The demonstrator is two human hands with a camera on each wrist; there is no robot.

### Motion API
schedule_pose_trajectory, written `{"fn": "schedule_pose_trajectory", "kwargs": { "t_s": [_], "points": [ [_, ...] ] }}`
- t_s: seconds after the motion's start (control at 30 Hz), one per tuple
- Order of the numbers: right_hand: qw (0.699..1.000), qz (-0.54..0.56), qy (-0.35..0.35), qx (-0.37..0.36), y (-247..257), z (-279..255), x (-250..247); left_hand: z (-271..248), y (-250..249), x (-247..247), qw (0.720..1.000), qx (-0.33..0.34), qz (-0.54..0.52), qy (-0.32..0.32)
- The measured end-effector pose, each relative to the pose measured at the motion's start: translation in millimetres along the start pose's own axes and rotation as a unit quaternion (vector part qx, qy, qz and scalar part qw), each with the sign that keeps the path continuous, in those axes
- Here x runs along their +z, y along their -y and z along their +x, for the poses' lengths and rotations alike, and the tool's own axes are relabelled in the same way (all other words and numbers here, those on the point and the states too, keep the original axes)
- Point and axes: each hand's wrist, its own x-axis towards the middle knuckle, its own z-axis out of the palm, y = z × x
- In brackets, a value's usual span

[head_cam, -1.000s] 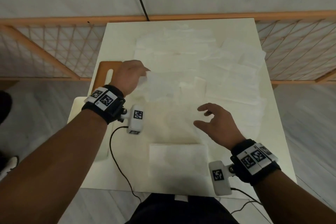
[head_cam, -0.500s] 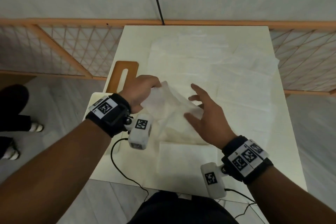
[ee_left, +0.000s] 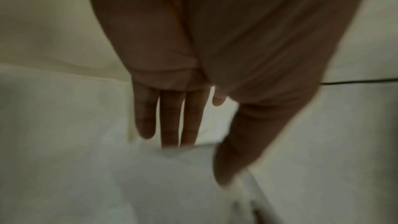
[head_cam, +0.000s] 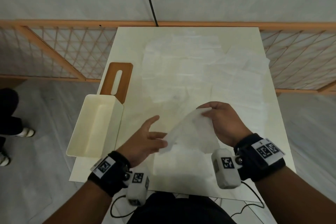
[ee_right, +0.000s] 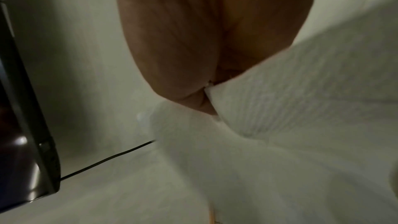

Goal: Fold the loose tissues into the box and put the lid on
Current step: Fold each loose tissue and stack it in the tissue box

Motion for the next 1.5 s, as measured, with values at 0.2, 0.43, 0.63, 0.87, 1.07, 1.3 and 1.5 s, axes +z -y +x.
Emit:
{"fn": "schedule_pose_trajectory", "kwargs": {
  "t_s": [0.2,0.43,0.63,0.87,1.07,1.3,1.5],
  "points": [
    [0.999,-0.015,0.001,0.042,-2.9,-3.3,-2.4,6.6,11.6,8.4,0.988,0.041,-0.059,-0.134],
    [0.998,0.012,-0.024,0.057,-5.1,-3.9,-8.5,5.5,-10.2,3.1,0.980,0.050,-0.140,-0.131],
    [0.996,-0.026,-0.086,0.025,-11.9,-6.3,-15.4,-3.9,-2.6,10.5,0.992,0.101,-0.031,-0.071],
    [0.987,-0.111,-0.069,-0.098,-9.1,-14.7,-23.8,-11.5,-17.9,8.8,0.967,0.205,0.052,-0.141],
    [0.983,-0.154,0.006,-0.098,-0.8,-19.2,-27.9,-7.4,-15.3,4.6,0.939,0.244,0.165,-0.176],
    [0.930,-0.309,-0.037,-0.196,-15.0,-15.7,-26.9,-5.9,-13.3,3.8,0.902,0.273,0.242,-0.231],
    [0.919,-0.318,-0.053,-0.227,-22.5,-17.2,-26.6,-6.8,-12.4,0.7,0.889,0.273,0.269,-0.252]
  ]
}}
